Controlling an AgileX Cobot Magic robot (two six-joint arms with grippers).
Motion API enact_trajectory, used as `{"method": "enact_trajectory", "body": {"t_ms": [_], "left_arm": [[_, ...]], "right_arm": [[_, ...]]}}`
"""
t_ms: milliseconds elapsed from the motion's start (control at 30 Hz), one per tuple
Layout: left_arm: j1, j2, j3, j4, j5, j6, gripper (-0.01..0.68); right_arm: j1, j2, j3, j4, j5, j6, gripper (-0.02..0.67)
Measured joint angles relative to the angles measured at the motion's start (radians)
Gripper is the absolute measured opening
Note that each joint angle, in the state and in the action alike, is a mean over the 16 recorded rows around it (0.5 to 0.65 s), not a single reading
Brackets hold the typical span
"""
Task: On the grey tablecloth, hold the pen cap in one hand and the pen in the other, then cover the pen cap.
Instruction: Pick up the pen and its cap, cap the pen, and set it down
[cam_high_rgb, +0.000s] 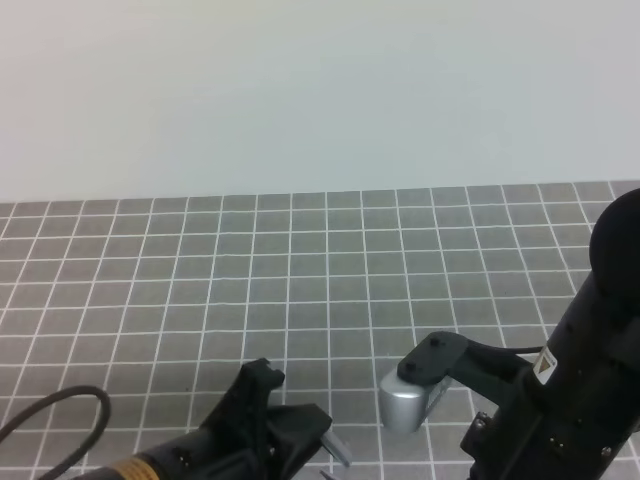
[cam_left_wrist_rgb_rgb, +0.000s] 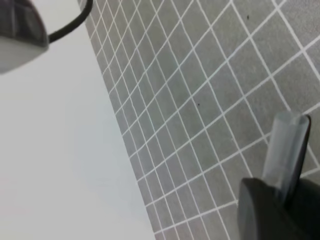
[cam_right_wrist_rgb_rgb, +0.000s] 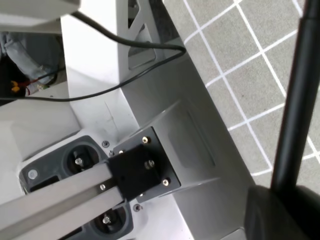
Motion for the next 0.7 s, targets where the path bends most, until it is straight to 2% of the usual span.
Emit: {"method": "enact_trajectory", "body": {"t_ms": [267,700], "left_arm": [[0.026,-0.021,0.0,-0.03,0.015,0.004,0.078],[0.059,-0.09,0.001,-0.041,0.14,0.018,0.078]], "right_arm": [[0.0,0.0,0.0,-0.003,0.002,0.0,0.069],[0.0,0.0,0.0,-0.008,0.0,0.009,0.069]]}}
